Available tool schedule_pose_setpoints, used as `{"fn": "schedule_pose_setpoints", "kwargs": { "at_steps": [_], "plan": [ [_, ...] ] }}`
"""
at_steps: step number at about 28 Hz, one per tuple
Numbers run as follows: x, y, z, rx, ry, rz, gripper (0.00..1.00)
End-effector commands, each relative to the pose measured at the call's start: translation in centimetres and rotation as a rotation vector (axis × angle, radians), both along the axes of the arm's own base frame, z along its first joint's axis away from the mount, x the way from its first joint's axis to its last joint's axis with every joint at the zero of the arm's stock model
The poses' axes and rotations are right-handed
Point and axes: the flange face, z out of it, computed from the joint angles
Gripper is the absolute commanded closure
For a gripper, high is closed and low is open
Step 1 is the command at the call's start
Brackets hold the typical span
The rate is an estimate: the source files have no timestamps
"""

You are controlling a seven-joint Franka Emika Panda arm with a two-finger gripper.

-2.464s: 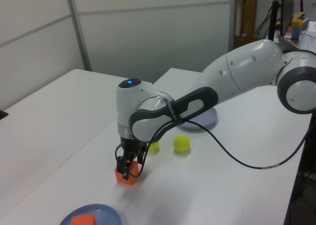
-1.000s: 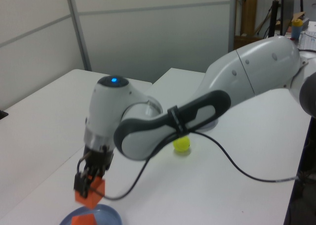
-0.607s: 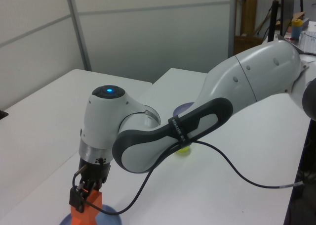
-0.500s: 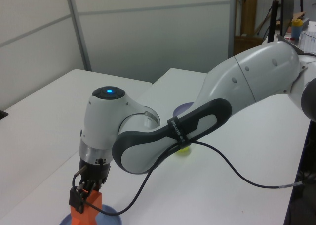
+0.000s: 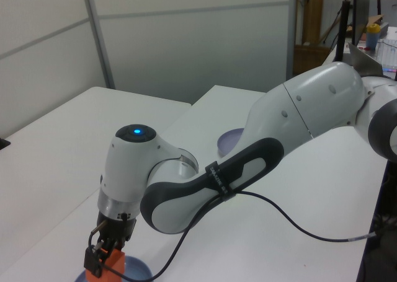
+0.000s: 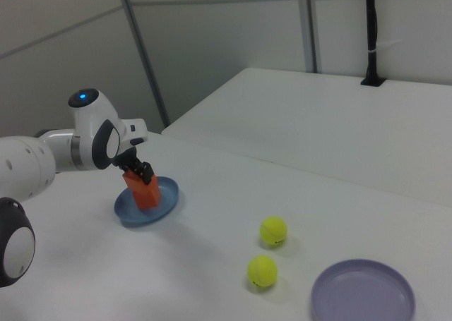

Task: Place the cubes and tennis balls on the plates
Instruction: 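Open the gripper and raise it away from the blue plate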

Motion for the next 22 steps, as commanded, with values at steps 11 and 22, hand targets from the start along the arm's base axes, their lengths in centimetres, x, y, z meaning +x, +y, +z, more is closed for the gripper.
{"fn": "schedule_pose_setpoints", "kwargs": {
  "at_steps": [11,22],
  "plan": [
    [-0.6,-1.5,8.6,0.054,-0.046,-0.125,0.0],
    [0.2,-15.4,14.1,-0.16,0.066,-0.277,0.0]
  ]
}}
